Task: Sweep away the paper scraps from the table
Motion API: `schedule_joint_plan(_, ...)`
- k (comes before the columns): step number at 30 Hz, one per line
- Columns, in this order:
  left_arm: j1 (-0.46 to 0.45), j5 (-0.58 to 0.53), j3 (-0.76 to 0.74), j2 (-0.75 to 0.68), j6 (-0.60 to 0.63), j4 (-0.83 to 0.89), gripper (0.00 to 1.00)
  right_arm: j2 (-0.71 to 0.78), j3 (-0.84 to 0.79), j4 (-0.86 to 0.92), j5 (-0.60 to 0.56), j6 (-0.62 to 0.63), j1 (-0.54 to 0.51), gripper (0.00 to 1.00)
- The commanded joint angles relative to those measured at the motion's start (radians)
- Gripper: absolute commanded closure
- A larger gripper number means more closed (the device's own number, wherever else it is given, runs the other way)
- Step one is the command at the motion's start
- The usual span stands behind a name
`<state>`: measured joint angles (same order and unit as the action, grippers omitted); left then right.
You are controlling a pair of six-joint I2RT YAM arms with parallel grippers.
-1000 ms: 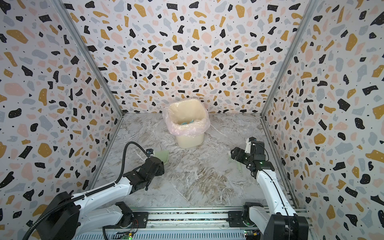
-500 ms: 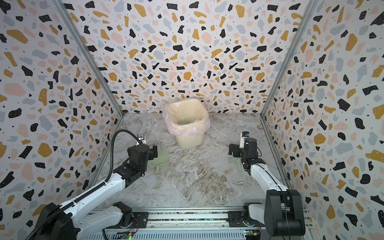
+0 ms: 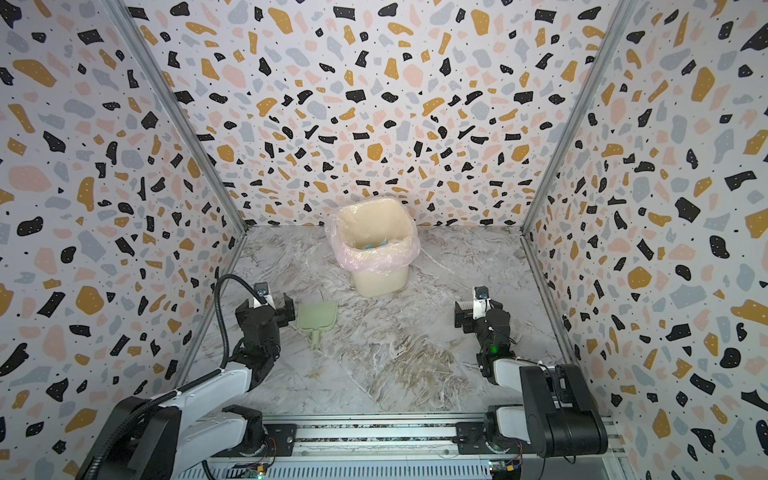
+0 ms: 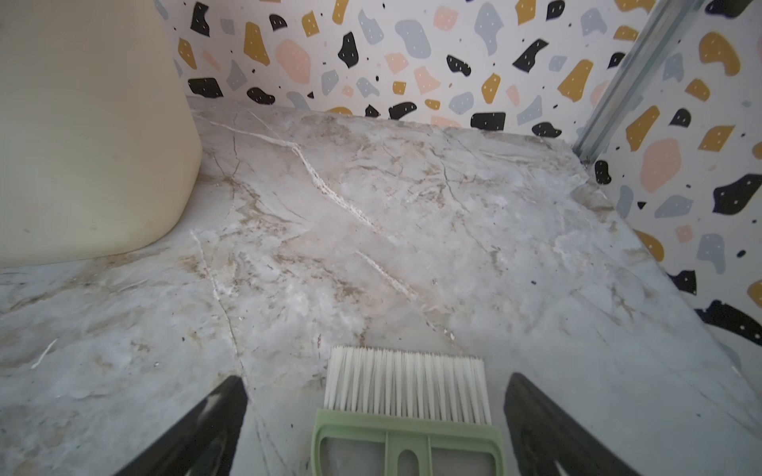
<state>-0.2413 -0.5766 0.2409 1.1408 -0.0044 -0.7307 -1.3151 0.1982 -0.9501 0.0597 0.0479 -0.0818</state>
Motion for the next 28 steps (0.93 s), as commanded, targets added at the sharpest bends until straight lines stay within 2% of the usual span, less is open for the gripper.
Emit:
schedule_joint_plan(1, 0.007, -0.004, -0.035, 0.044, 0.035, -0.272, 0.0, -0.018, -0.03, -0.249, 0.009, 0.028, -0.006, 0.01)
schedule_joint_plan(9, 0.017, -0.009, -0.097, 0.141, 0.026, -0.434, 0.0, -0.165, -0.099, -0.508, -0.02, 0.036, -0.021, 0.01)
schedule_joint_plan(13, 0.019, -0.029, -0.121, 0.208, 0.022, -0.537, 0.0, -0.17, -0.095, -0.507, -0.117, 0.026, -0.043, 0.01)
schedule_joint_plan(16, 0.018, -0.036, -0.124, 0.199, 0.013, -0.525, 0.0, -0.176, -0.096, -0.524, -0.22, 0.022, -0.073, 0.01)
schedule_joint_plan(28, 0.018, -0.046, -0.143, 0.241, 0.009, -0.592, 0.0, -0.175, -0.088, -0.509, -0.218, 0.018, -0.072, 0.01)
